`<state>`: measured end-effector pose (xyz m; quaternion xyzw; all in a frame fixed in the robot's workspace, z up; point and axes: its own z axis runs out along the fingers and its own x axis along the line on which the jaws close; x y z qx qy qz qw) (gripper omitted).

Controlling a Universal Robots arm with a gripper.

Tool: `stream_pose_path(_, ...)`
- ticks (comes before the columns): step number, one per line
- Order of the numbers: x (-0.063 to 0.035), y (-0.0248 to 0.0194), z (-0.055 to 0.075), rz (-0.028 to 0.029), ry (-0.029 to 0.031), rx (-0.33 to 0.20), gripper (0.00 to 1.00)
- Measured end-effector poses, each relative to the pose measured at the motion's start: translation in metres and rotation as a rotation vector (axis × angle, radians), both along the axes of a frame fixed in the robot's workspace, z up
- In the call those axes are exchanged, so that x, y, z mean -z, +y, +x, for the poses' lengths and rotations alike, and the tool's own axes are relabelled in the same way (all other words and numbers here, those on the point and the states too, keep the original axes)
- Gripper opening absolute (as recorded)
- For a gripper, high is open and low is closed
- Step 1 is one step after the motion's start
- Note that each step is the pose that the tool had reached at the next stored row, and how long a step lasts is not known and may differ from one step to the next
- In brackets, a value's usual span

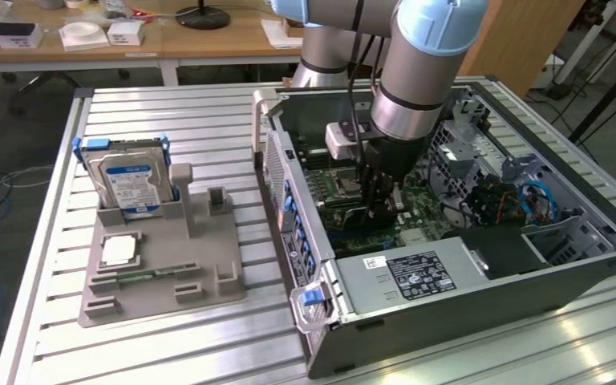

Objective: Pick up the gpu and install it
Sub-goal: 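Insert the gpu into the slot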

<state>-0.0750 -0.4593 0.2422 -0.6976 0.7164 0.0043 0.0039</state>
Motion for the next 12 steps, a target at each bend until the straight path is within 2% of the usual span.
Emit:
stream_pose_path(3,-0.0001,0.0002,-0.0002,0.0016,0.0008,0.0,0.26)
stream_pose_path(4,-0.0002,0.0001,-0.0003,0.0006,0.0002,0.001,0.27)
stream_pose_path(5,-0.0004,0.0,-0.0002,-0.0002,0.0001,0.0,0.33)
stream_pose_path(6,-0.0006,0.0,-0.0001,-0.0005,0.0003,0.0,0.33)
stream_pose_path(8,-0.0017,-0.0001,-0.0001,-0.0005,0.0002,0.0,0.45)
stream_pose_path(9,-0.003,-0.0001,0.0,-0.0006,0.0002,0.0,0.45)
stream_pose_path(11,-0.007,-0.0001,0.0,-0.0004,0.0002,0.0,0.56)
stream_pose_path(12,-0.0091,-0.0001,0.0,-0.0005,0.0002,0.0,0.56)
